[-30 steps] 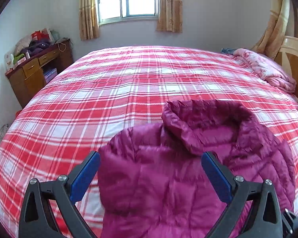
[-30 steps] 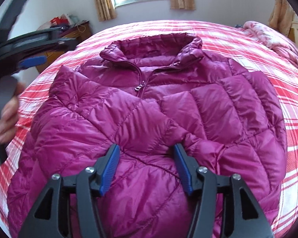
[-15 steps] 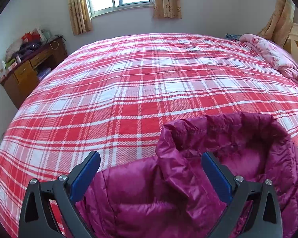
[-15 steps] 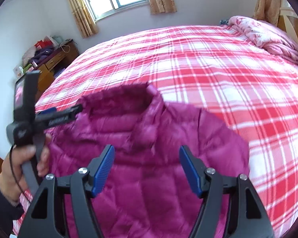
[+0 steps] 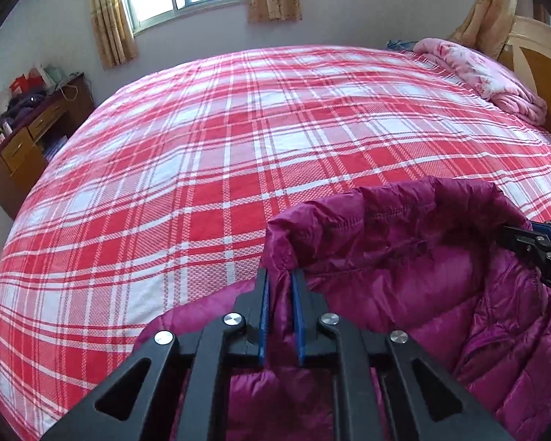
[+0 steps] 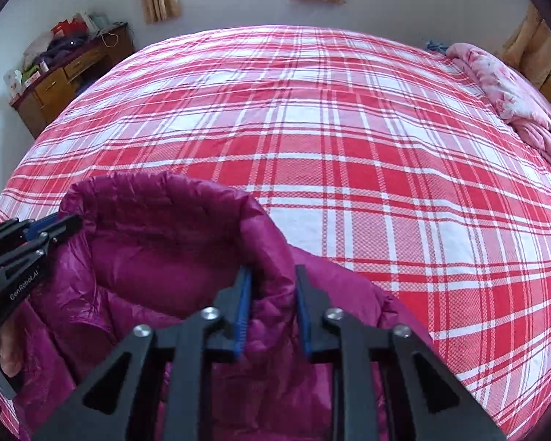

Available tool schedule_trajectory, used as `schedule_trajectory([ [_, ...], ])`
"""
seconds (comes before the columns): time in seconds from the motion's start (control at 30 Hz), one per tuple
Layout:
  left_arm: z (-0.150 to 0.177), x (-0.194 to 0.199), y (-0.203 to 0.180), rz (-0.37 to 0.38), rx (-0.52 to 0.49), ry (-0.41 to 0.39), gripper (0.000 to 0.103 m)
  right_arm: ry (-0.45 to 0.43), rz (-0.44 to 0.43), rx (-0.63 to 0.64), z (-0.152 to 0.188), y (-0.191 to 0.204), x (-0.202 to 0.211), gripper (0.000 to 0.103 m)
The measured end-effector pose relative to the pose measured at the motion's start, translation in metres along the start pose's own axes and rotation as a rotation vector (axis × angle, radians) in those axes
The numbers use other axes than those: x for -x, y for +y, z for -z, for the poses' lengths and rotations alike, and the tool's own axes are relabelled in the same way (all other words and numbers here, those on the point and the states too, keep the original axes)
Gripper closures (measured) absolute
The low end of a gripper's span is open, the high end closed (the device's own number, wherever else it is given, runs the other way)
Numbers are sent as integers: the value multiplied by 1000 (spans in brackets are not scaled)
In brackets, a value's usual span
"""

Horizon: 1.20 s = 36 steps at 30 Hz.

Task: Fold large clothes
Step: 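Close the left tool on the jacket hem while the right tool grasps the hem too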

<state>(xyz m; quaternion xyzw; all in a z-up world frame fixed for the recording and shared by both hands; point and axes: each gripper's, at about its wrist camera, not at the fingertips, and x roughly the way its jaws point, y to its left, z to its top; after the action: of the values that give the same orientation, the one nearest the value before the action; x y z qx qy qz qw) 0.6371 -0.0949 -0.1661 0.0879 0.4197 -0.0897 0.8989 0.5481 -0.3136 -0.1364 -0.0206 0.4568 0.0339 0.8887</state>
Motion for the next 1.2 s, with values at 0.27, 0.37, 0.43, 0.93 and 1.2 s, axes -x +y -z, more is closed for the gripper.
schedule_trajectory([
  [0.27, 20, 35, -2, 36, -25, -41, 94, -22, 32, 4, 25, -9, 8, 89],
  [0.37, 34, 34, -4, 20, -62, -32, 93, -25, 45, 8, 35, -12, 6, 89],
  [0.43, 41, 35, -1, 24, -50, -19, 93, -33, 60, 23, 39, -10, 5, 90],
  [0.93, 8, 102, 28, 94, 196, -252, 14, -82, 66, 33, 55, -11, -5, 90],
  [1.2, -4, 38, -8, -64, 103, -142, 14, -99, 32, 10, 59, -16, -6, 90],
])
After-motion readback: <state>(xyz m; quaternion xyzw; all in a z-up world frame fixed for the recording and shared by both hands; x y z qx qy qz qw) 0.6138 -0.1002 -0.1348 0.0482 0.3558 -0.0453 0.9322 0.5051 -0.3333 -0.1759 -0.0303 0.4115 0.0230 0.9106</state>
